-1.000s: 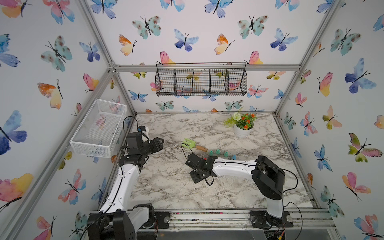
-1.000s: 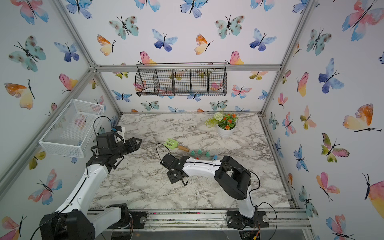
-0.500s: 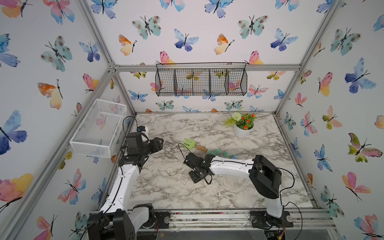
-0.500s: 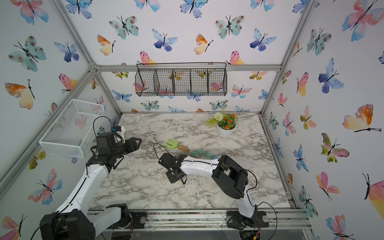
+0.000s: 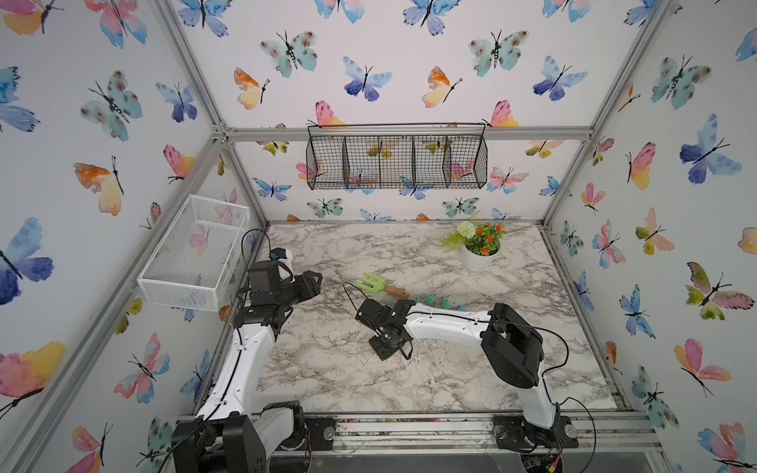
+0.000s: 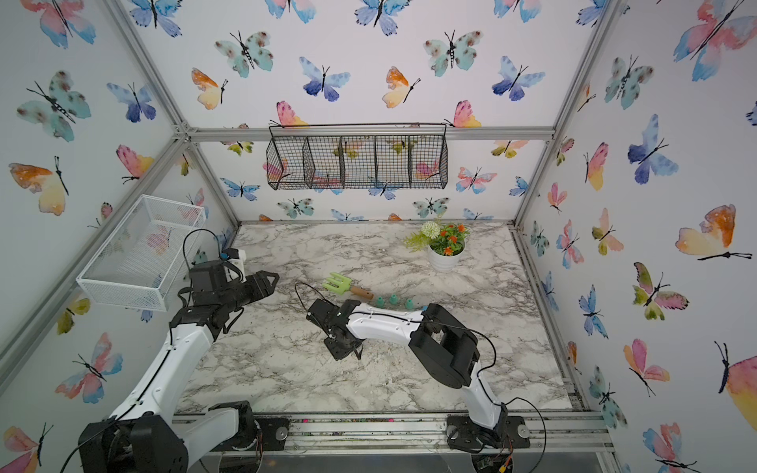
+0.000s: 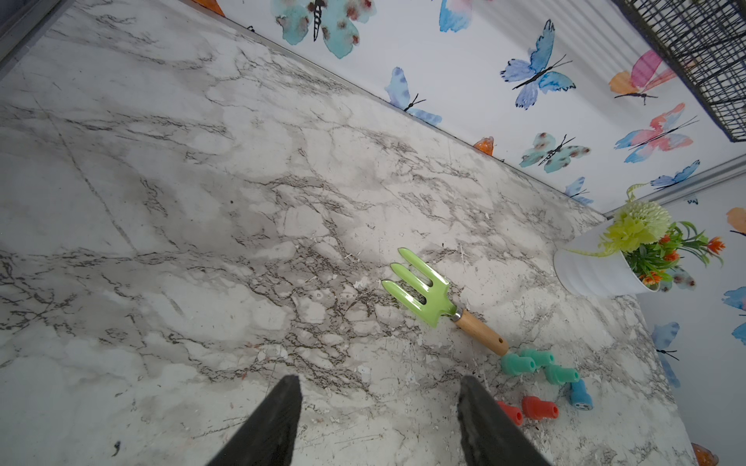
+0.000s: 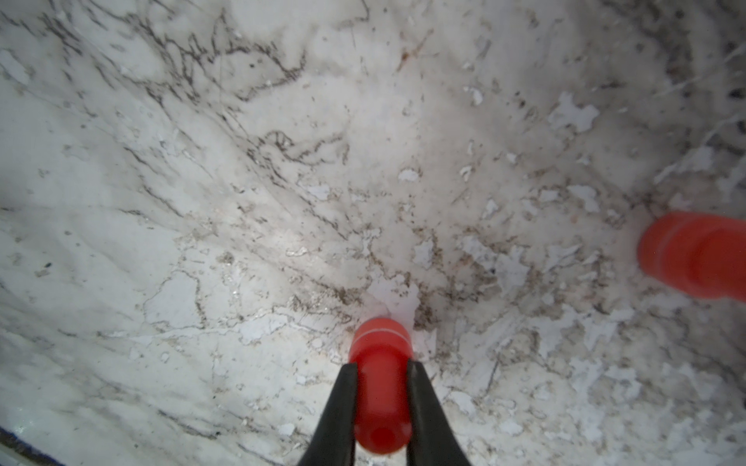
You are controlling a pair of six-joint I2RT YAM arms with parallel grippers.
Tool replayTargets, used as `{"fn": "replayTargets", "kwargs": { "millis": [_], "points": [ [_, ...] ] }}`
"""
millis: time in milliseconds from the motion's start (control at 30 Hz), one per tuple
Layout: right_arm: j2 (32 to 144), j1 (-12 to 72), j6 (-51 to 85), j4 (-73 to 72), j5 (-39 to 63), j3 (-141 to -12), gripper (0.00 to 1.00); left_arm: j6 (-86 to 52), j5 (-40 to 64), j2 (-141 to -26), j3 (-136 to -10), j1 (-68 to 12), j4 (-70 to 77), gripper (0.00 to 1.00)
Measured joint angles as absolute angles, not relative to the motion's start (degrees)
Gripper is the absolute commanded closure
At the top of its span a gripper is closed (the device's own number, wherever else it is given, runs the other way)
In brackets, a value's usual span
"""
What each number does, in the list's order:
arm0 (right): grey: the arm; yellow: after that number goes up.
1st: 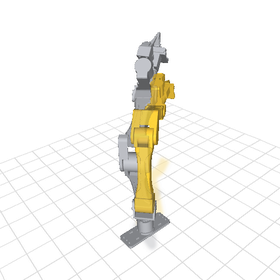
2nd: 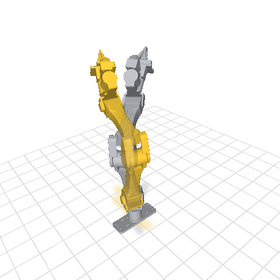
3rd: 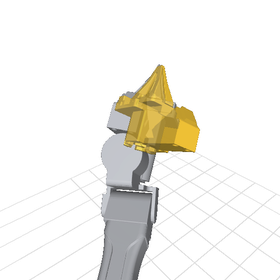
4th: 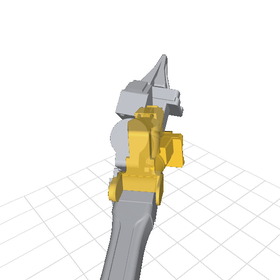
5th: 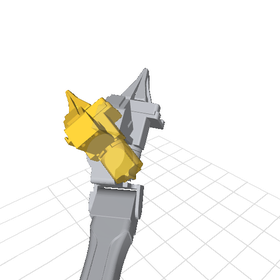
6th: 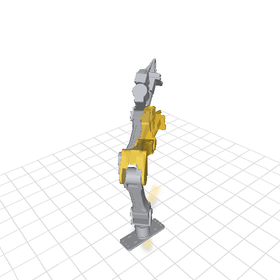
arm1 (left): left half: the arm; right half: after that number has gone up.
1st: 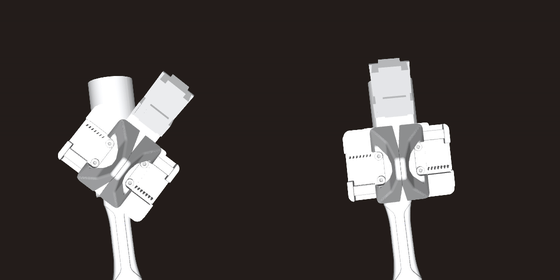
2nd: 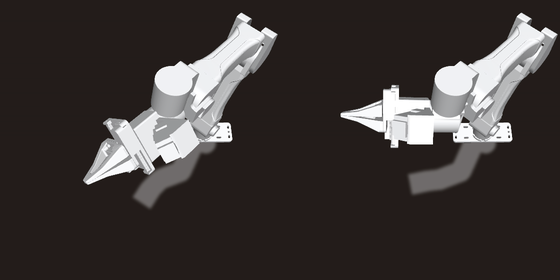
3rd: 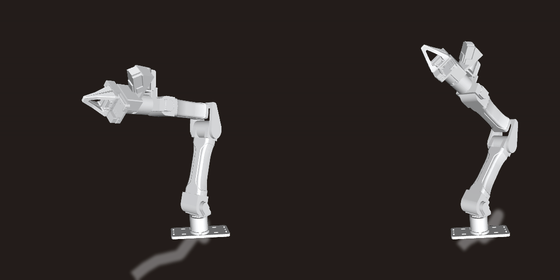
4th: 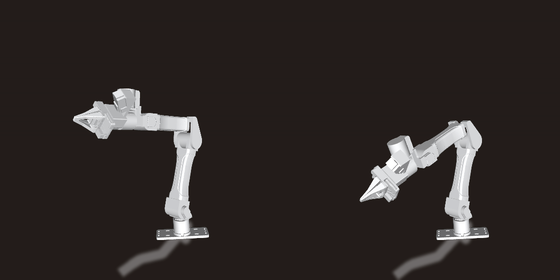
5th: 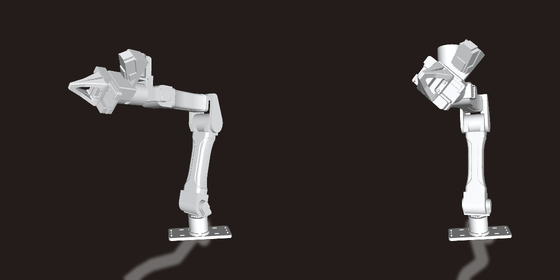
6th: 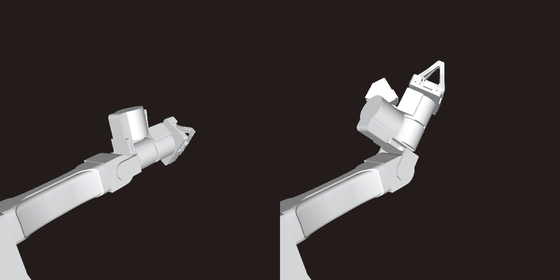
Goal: Close the stamp cap
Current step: Close the cover of the stamp.
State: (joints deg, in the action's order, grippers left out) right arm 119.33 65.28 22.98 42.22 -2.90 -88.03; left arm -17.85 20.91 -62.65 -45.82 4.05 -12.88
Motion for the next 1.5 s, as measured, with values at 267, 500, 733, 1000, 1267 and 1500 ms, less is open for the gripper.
{"fn": "replayTargets", "kwargs": {
  "millis": [267,500,733,1000,1267,1500],
  "points": [
    [120.16,65.06,22.63,41.63,-2.28,-86.89,0.99,-17.85,20.93,-62.65,-45.82,4.19,-12.88,0.36],
    [120.16,65.12,22.92,41.08,-2.52,-86.39,0.98,-17.85,21.08,-62.65,-45.82,4.27,-12.88,0.36],
    [120.36,65.3,22.92,41.08,-2.94,-86.39,0.98,-17.87,21.52,-63.07,-45.82,4.45,-12.86,0.36],
    [119.28,64.27,22.83,40.91,-2.28,-86.26,0.98,-17.85,21.96,-63.42,-45.82,4.47,-12.84,0.36],
    [115.7,58.59,21.89,39.77,0.91,-83.42,0.98,-17.85,22.06,-64.16,-45.82,4.51,-12.8,0.36],
    [110.24,51.2,19.75,40.99,0.69,-76.2,0.98,-17.85,22.13,-64.73,-45.82,4.56,-12.73,0.36]
  ]
}}
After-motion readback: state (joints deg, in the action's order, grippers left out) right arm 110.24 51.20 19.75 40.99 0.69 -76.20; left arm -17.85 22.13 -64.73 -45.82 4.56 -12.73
